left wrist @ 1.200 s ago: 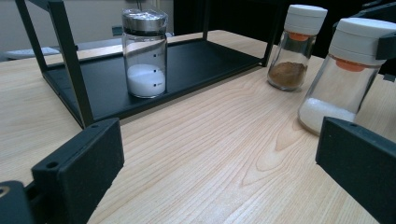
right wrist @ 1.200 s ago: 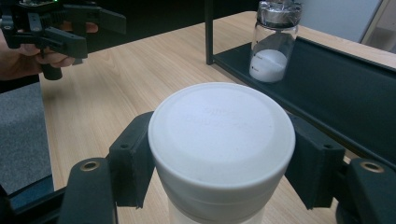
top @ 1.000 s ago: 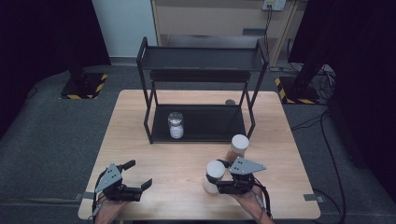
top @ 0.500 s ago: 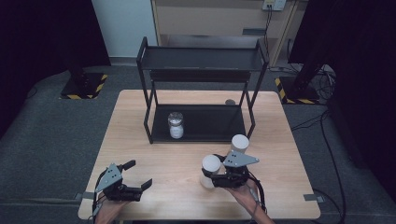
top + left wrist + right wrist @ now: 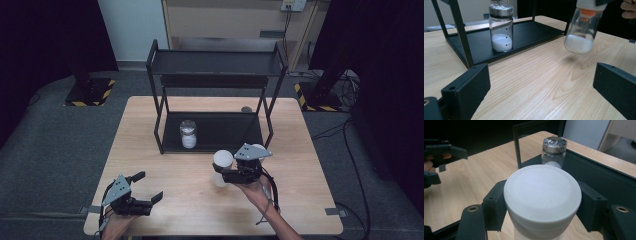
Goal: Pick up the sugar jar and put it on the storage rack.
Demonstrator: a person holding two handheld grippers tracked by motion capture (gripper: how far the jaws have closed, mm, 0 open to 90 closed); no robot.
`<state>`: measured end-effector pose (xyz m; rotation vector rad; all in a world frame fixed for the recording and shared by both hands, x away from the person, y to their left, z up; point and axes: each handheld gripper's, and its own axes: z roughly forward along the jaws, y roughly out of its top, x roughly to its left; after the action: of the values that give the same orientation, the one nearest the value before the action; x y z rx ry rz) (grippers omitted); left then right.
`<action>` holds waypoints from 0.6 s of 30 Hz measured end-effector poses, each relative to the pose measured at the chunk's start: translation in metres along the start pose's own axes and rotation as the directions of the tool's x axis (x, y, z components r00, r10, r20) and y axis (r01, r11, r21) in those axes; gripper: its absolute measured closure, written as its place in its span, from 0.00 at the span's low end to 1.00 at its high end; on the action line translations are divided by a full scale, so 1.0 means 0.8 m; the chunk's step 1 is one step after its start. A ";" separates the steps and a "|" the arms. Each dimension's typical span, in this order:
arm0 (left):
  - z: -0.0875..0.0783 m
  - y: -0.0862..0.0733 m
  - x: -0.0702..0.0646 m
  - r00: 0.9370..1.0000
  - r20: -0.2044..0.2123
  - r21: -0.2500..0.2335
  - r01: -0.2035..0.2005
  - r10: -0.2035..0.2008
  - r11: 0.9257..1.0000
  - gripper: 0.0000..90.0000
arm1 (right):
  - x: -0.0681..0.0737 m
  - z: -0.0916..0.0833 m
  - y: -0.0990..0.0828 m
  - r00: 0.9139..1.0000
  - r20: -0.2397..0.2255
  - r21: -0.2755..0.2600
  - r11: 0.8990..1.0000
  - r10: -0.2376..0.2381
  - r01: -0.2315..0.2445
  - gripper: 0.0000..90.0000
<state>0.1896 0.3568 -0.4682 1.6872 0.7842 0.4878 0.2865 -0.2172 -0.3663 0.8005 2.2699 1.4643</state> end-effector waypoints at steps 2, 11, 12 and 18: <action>0.000 0.000 0.000 1.000 0.000 0.001 0.000 0.000 1.000 0.00 | -0.001 0.002 0.006 1.000 0.008 -0.002 1.000 -0.001 0.001 0.38; 0.000 0.000 0.000 1.000 0.000 0.001 0.001 -0.001 1.000 0.00 | -0.009 0.014 0.037 0.999 0.046 -0.012 1.000 -0.002 0.002 0.38; 0.000 0.000 0.000 1.000 0.000 0.001 0.000 0.000 1.000 0.00 | -0.009 0.016 0.041 0.999 0.050 -0.011 1.000 -0.002 0.002 0.38; 0.000 0.000 0.001 1.000 0.001 -0.001 0.002 -0.002 1.000 0.00 | -0.014 0.030 0.060 0.997 0.074 -0.009 1.000 0.008 -0.007 0.38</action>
<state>0.1898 0.3574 -0.4684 1.6857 0.7844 0.4862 0.3219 -0.1911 -0.3331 0.8473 2.2071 1.4230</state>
